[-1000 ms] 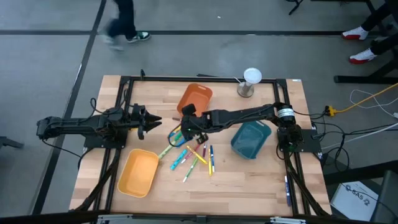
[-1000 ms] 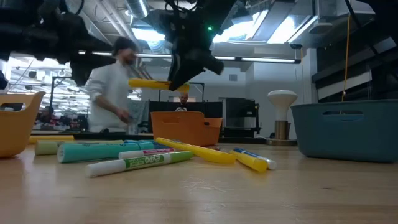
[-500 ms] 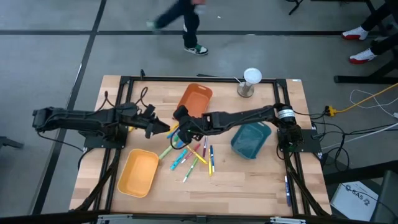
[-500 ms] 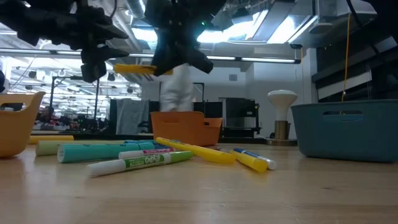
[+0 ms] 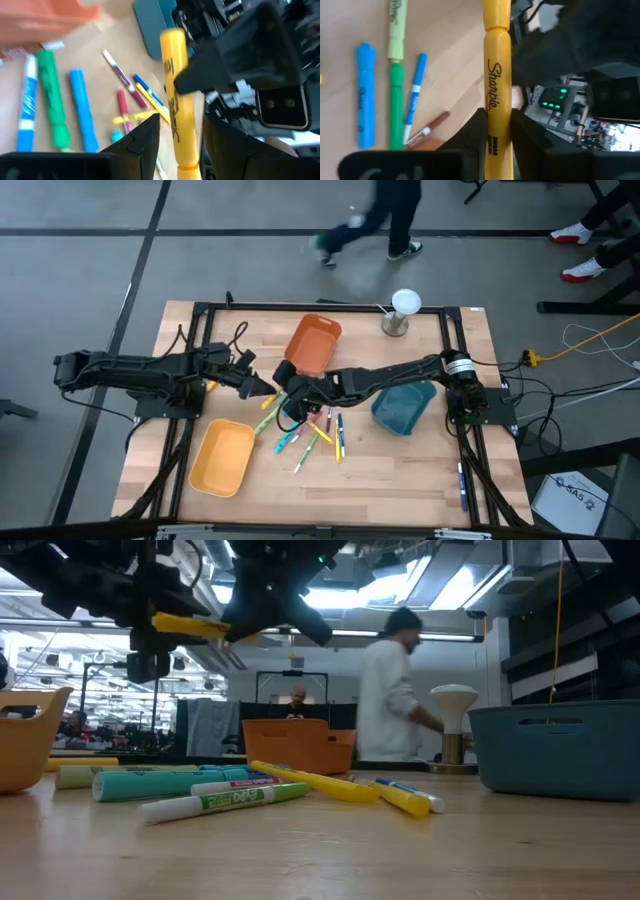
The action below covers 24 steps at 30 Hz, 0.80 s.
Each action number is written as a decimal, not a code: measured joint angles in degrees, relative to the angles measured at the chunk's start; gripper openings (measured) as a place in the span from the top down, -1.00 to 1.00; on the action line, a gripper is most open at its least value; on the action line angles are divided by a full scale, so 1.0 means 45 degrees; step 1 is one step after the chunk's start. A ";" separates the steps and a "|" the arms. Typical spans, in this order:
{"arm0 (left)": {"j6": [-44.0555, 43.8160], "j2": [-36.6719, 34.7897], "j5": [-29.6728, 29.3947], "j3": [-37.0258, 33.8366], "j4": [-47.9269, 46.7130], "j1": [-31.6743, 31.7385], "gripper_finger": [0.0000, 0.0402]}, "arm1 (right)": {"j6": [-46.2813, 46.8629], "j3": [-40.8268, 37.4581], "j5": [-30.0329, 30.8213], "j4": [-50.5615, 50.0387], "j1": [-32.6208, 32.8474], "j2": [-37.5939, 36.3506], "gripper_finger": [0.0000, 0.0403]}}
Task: Pick & Place Markers
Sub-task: Put the right yellow highlighter pen into the orange bin
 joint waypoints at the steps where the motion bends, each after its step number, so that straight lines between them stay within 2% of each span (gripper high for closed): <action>1: 0.0002 0.0098 0.0214 0.0000 0.0080 -0.0003 0.28 | -0.0016 0.0000 -0.0013 0.0117 -0.0019 0.0000 0.63; 10: 0.0260 0.1051 0.0644 0.0000 0.1061 -0.0013 0.31 | -0.0011 0.0000 -0.0698 0.0869 -0.0279 0.0000 0.63; 13: 0.0259 0.1253 0.0701 0.0005 0.1051 -0.0013 0.41 | -0.0011 0.0000 -0.0718 0.0865 -0.0308 0.0011 0.60; 19: 0.0246 0.1286 0.0565 -0.0005 0.1312 -0.0002 0.75 | -0.0013 0.0000 -0.0710 0.0575 -0.0325 0.0001 0.59; 24: 0.0582 0.1286 0.0470 -0.0005 0.1279 0.0002 0.75 | 0.0600 0.0001 -0.0718 0.0536 -0.0325 -0.0010 0.59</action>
